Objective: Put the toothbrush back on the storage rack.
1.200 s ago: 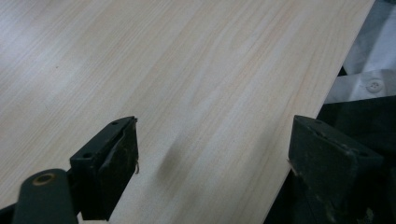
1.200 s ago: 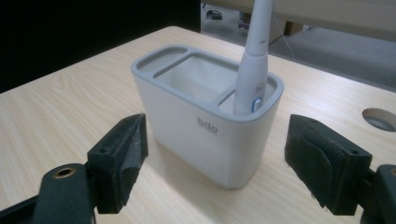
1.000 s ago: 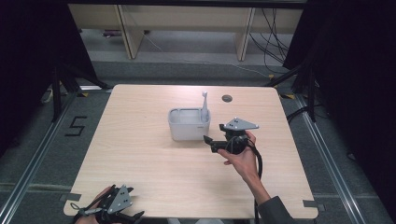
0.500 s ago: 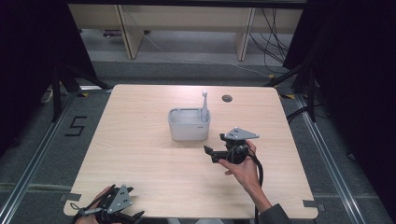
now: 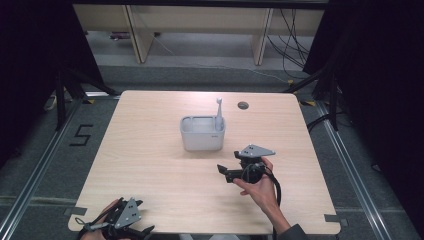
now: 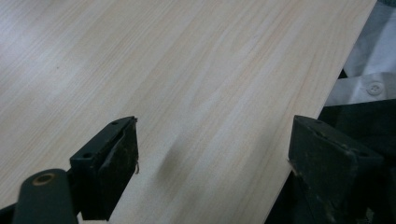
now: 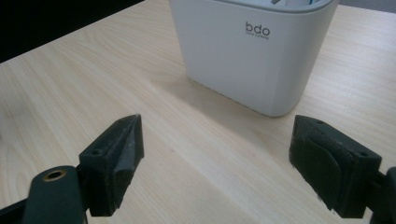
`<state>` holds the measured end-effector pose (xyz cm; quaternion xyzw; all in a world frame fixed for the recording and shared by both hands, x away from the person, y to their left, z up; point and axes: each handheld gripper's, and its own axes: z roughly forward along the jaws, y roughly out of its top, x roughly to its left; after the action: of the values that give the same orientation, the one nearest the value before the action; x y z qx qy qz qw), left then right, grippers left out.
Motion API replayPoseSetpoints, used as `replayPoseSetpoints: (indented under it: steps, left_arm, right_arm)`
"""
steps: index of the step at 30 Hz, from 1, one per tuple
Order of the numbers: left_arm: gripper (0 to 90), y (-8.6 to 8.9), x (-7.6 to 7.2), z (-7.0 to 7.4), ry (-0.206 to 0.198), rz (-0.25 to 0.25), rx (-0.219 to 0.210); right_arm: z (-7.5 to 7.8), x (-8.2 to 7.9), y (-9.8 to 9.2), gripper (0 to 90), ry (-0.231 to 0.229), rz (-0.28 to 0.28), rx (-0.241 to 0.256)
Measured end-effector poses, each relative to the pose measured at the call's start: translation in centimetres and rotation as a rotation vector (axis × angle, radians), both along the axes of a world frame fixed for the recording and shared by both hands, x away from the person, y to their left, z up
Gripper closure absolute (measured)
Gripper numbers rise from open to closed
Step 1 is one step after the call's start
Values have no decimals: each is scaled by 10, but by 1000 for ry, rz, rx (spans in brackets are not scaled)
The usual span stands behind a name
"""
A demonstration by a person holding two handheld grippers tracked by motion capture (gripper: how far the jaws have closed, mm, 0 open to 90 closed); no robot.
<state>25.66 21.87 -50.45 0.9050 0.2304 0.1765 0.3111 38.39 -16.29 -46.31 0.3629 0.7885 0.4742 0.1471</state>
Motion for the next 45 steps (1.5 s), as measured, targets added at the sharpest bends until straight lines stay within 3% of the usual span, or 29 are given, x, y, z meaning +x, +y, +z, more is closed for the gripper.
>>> replayPoseSetpoints:
  steps: [2,3,5,9,10,11,12,13,17,18,24,27,30,33,34,35,36,38,39,42,43,44,45]
  left_arm:
    - [158,0,-1,0,13,-2,10]
    - [159,1,0,1,1,-9,14]
    - [158,0,0,1,-12,-1,-1]
    - [158,1,0,1,0,-10,4]
    - [158,1,0,1,0,-10,4]
    - [158,1,0,1,-14,-8,-3]
    - [158,1,0,1,-14,-8,-3]
    - [158,1,0,1,-13,-5,-7]
    - [158,1,0,0,-1,-5,-3]
    - [158,1,0,0,0,-5,-3]
    - [158,2,1,2,-12,-9,3]
    - [158,1,1,1,-15,2,-6]
    - [158,2,1,1,-15,5,-15]
    - [158,1,1,0,-18,17,-32]
    - [158,1,0,0,-17,16,-32]
    - [158,1,0,0,-17,16,-31]
    - [158,1,0,0,-17,16,-31]
    - [158,1,0,0,-18,16,-31]
    - [158,1,1,1,-19,14,-25]
    - [158,1,1,1,-20,14,-21]
    - [158,0,0,0,-16,21,-44]
    - [158,0,0,0,-16,21,-44]
    - [158,3,2,3,-16,-11,12]
  right_arm:
    - [-2,-2,-1,187,-11,-6,-7]
    - [-2,-4,-1,187,16,-7,5]
    - [-2,-6,-3,187,20,-12,-1]
    - [-6,-8,-7,186,3,-11,-9]
    - [-7,-11,-6,180,40,-15,-4]
    - [-9,-9,-7,174,11,12,-19]
    - [-9,-9,-7,174,11,12,-19]
    - [-9,-15,-8,177,31,-14,1]
    - [-12,-22,-11,176,60,-23,6]
    - [-12,-21,-14,176,35,-7,-29]
    - [-16,-31,-20,172,68,-23,-22]
    - [-18,-35,-24,165,90,-15,-15]
    - [-20,-39,-27,160,71,-34,-27]
    - [-21,-43,-31,158,85,-40,-42]
    - [-22,-46,-31,158,105,-52,-24]
    - [-22,-44,-34,158,76,-23,-50]
    - [-22,-44,-34,158,76,-23,-50]
    - [-23,-49,-37,158,120,-59,-62]
    - [-25,-48,-39,158,102,-50,-74]
    - [-27,-50,-41,158,115,-53,-87]
    - [-26,-51,-43,158,110,-59,-120]
    - [-27,-52,-43,158,118,-52,-121]
    - [-27,-52,-43,158,120,-61,-122]
